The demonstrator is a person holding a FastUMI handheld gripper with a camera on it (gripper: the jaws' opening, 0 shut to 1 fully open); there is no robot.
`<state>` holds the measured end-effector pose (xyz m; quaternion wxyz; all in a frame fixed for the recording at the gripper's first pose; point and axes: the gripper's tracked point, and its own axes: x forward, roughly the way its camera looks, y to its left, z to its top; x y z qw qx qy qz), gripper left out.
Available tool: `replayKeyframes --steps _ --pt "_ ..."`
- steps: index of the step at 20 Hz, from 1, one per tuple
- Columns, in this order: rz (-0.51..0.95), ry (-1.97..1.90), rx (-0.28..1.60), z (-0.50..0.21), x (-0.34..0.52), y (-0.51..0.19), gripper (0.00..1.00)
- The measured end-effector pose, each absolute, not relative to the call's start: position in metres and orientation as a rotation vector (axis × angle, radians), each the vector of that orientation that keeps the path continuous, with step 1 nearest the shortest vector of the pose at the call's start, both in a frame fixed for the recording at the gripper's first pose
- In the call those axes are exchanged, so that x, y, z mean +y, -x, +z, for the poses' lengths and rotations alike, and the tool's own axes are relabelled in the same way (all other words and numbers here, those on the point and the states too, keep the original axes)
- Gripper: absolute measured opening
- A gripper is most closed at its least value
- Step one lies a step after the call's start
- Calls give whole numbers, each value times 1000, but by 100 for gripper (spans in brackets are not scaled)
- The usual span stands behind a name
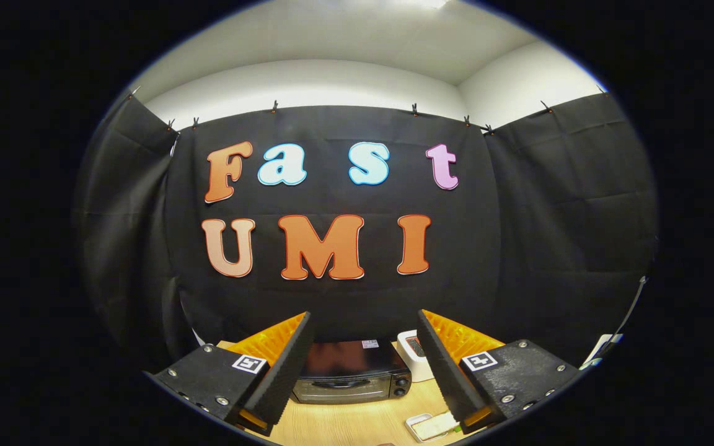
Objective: Open the toaster oven, put the food inside, and close the toaster oven door.
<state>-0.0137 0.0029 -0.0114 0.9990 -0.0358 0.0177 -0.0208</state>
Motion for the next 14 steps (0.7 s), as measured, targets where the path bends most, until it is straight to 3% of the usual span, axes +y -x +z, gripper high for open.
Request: replayKeyframes --steps 14 --pt "-28 79 31 -26 16 2 99"
